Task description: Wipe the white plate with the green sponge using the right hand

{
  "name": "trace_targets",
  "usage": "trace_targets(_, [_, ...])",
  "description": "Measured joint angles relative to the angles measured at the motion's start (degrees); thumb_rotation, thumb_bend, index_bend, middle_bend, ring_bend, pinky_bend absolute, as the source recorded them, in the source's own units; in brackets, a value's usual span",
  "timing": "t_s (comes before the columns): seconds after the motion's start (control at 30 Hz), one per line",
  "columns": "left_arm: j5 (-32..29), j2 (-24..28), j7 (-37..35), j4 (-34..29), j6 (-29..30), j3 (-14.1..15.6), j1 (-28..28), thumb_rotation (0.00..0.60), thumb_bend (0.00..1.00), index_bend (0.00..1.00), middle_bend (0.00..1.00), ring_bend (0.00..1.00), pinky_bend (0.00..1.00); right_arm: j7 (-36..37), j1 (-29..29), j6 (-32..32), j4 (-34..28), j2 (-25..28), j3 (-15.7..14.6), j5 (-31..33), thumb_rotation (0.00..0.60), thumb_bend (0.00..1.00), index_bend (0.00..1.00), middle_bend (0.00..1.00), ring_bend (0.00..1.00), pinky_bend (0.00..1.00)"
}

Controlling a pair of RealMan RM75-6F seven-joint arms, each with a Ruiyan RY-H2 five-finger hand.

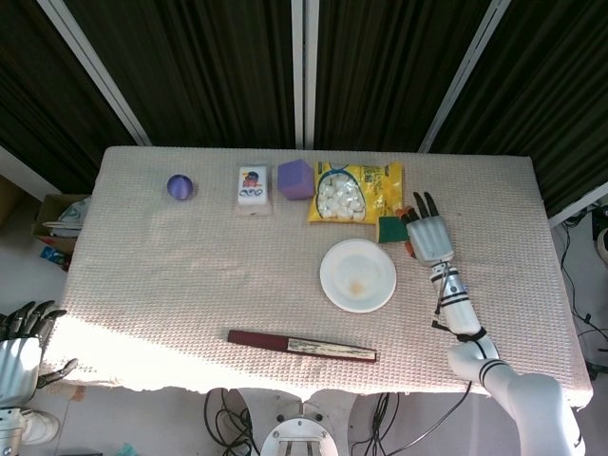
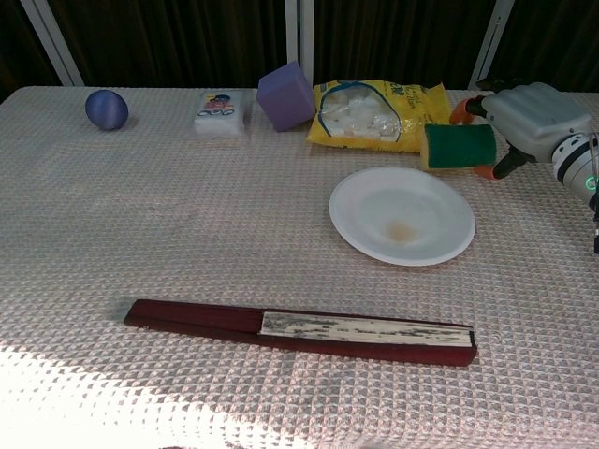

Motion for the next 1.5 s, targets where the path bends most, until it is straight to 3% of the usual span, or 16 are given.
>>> trace_targets(0.27, [-0.40, 0.03, 0.07, -0.12, -0.44, 0.02, 0.02, 0.600, 0.02, 0.25, 0.15, 0.09, 0.13, -0.11, 0.63, -0.75, 1.30, -0.52, -0.49, -0.05, 0.600, 0.20, 0.35, 0.31, 0.06, 0.07])
trace_targets(0.7, [-0.32, 0.44, 0.92, -1.00, -0.65, 0.15, -0.03, 0.600, 0.03, 0.25, 0.15, 0.09, 0.13, 2.63, 1.47, -0.37, 4.76, -1.47, -1.67, -1.13, 0.600, 0.39, 0.58, 0.37, 0.16, 0.12])
trace_targets(0.9, [-0.26, 0.65, 0.88, -1.27, -0.43, 0.31, 0.22, 0.600, 0.02, 0.25, 0.15, 0.09, 0.13, 5.34, 0.60, 3.40, 2.61, 1.85, -3.26, -3.24, 0.600, 0.43, 0.64, 0.41, 0.19, 0.13])
trace_targets(1.2, [0.70, 1.14, 1.99, -2.56, -0.17, 0.24, -0.13, 0.600, 0.03, 0.25, 0.15, 0.09, 0.13, 5.24, -1.20, 7.99, -11.41, 14.77, -8.77, -9.57, 0.600, 0.52, 0.78, 0.51, 0.27, 0.17])
trace_targets(1.5, [1.12, 1.42, 2.53, -3.46, 0.06, 0.39, -0.14, 0.600, 0.02, 0.25, 0.15, 0.09, 0.13, -2.11, -0.05, 5.45, -31.10, 23.28, -12.64, -14.50, 0.600, 0.59, 0.84, 0.55, 0.31, 0.18])
